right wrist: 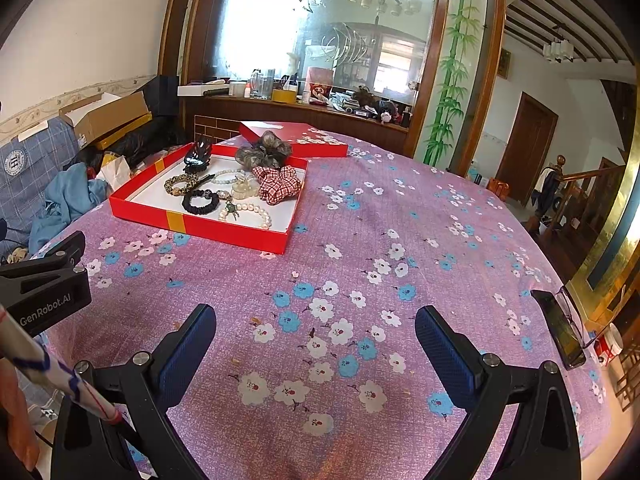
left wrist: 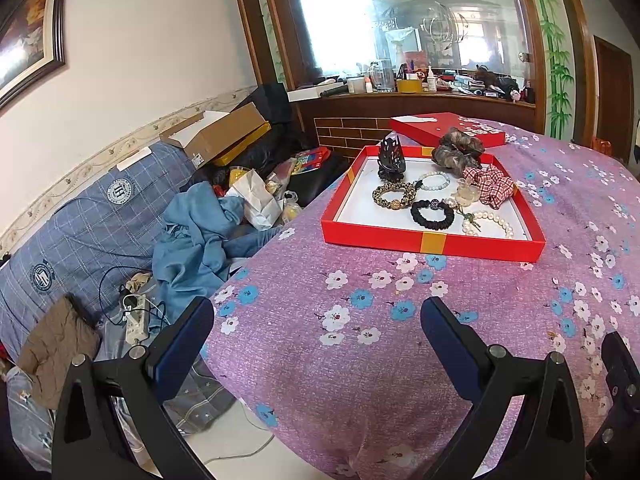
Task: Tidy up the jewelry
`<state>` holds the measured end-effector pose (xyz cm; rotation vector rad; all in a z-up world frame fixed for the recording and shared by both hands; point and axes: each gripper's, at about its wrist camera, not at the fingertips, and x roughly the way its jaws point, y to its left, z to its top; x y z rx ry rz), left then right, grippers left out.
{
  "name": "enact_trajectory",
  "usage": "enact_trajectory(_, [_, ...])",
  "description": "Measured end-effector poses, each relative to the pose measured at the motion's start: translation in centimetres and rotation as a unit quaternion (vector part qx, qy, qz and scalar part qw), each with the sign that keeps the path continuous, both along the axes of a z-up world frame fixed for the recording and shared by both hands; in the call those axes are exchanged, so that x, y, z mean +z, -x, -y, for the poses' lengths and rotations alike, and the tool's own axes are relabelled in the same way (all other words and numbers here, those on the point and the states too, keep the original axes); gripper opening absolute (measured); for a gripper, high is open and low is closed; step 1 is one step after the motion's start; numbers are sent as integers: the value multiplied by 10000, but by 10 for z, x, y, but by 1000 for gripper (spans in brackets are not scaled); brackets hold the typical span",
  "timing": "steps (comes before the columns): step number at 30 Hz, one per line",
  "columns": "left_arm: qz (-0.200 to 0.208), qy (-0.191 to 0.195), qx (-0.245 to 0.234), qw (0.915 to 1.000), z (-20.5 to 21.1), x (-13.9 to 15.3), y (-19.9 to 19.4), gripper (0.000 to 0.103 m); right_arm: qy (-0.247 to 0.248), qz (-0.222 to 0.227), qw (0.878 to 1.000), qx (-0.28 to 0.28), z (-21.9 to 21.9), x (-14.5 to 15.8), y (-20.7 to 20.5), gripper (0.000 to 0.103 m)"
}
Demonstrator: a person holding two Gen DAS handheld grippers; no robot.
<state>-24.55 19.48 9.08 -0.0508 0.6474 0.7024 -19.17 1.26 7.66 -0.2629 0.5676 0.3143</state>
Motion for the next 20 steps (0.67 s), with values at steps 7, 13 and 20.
enact_trajectory(7, [2,-13,20,10000,-1,0,2,103,-3,-2,10000,-3,0,0,0,101])
enact_trajectory(13, [-15,-41,21,10000,-4,1,4,103,-7,-2,10000,-4,0,0,-1,101])
enact_trajectory(20, [-35,-307,64,9995,-3,7,7,103,-117,-110,9999,-60,4,-2,-4,101])
